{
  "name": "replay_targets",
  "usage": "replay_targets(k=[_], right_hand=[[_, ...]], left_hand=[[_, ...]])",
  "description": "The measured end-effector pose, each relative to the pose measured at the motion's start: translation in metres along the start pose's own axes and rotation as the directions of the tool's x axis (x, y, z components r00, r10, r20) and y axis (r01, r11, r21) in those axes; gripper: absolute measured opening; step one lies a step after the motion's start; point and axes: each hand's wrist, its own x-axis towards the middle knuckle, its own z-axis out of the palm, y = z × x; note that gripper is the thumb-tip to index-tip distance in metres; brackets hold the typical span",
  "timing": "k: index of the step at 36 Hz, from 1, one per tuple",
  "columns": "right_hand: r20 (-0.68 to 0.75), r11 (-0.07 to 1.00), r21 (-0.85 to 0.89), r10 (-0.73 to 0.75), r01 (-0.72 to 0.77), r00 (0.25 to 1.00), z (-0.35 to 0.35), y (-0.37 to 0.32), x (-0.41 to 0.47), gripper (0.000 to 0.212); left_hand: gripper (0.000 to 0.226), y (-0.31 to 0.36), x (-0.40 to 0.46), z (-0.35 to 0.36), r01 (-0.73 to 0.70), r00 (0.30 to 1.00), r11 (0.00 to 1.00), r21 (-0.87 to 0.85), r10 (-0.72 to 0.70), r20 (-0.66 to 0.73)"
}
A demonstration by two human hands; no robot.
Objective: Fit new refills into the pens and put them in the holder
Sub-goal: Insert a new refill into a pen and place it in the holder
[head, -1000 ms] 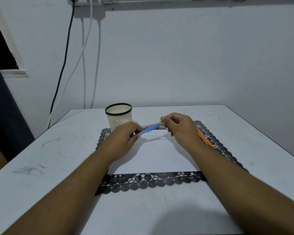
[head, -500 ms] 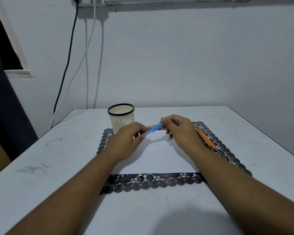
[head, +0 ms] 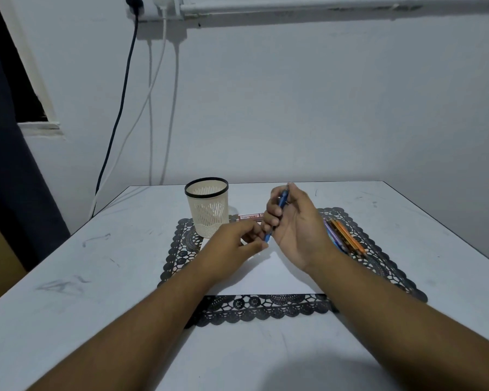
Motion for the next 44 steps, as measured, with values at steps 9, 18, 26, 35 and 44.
replay_targets(k=[9,18,26,35,44], right_hand=[[0.069,0.990,0.122,-0.073,0.064,0.995,-0.001,-0.014,0.000,0.037],[0.100,0.986,0.158,-0.060,0.043,0.993,-0.008,-0.017,0.001,0.033],[0.120,0.979,0.203,-0.054,0.028,0.991,-0.012,-0.019,0.003,0.034],[0.140,0.977,0.209,-0.059,0.029,0.988,-0.012,-0.019,0.002,0.033],[0.164,0.969,0.247,-0.066,0.024,0.984,-0.012,-0.020,0.001,0.032]], left_hand=[[0.011,0.000,0.001,-0.002,0.030,1.000,0.997,-0.072,-0.029,0.004],[0.012,-0.001,0.000,-0.004,0.020,1.000,0.995,-0.098,-0.020,0.001],[0.015,0.001,0.001,-0.006,0.018,1.000,0.990,-0.138,-0.019,-0.005],[0.017,-0.002,0.001,-0.007,0.008,1.000,0.984,-0.175,-0.010,-0.012],[0.013,0.000,0.001,-0.009,-0.013,0.999,0.977,-0.215,0.004,-0.040]])
